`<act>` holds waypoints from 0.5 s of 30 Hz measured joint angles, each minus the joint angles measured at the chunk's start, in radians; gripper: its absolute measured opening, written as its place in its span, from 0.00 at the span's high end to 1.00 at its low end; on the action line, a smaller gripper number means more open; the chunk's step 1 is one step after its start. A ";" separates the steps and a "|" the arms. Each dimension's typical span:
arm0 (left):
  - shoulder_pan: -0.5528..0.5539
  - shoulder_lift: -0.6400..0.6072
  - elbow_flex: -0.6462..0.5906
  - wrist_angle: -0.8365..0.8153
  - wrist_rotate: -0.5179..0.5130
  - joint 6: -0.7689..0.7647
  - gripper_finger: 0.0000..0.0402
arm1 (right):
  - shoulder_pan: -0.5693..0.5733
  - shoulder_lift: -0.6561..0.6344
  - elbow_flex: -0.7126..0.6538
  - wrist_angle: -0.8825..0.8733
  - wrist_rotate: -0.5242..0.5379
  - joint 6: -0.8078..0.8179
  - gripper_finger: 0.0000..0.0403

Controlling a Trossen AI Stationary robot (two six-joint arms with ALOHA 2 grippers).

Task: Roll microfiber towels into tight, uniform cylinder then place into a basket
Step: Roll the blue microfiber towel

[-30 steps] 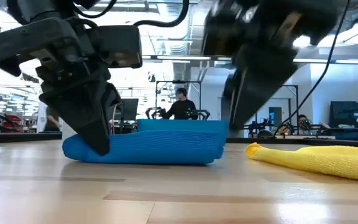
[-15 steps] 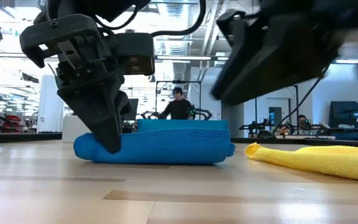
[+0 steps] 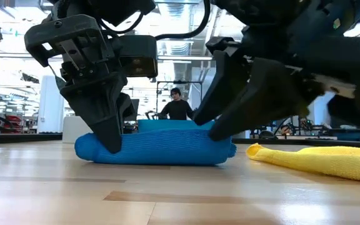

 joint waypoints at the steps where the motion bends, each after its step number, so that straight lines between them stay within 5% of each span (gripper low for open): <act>1: 0.000 0.000 0.000 0.000 0.002 0.000 0.92 | -0.005 0.000 0.000 -0.003 -0.019 0.010 0.53; 15: 0.001 0.000 0.000 0.000 0.023 -0.001 0.92 | -0.052 0.000 0.000 -0.019 -0.180 0.082 0.54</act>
